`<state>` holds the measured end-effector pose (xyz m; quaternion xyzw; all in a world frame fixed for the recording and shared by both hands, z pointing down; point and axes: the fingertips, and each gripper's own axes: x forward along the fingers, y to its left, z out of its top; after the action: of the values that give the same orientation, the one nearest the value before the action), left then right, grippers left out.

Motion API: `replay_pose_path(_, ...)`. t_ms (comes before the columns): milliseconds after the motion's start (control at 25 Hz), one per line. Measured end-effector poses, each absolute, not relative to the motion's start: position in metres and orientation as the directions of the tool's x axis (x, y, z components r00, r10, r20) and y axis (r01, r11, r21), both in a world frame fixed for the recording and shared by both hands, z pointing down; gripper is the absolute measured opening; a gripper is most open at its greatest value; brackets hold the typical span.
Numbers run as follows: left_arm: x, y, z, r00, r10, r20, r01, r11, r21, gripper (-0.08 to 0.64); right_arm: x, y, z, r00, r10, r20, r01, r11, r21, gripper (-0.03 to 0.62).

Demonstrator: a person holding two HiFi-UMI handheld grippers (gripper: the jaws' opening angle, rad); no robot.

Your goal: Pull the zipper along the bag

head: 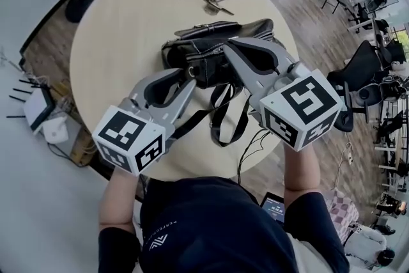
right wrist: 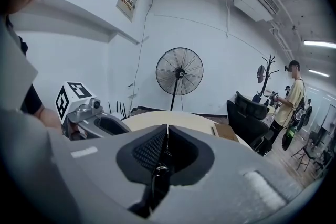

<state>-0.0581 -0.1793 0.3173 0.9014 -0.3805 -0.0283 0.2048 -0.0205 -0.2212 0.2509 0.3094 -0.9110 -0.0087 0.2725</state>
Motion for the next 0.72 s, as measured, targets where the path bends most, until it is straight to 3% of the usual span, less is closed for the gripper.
replay_pose_path(720,-0.019,-0.185,0.296,0.688,-0.716,0.115,-0.688,-0.594,0.417,0.183,0.009,-0.224,0.247,-0.728,-0.508,0.461,-0.529,0.843,0.096,0.014)
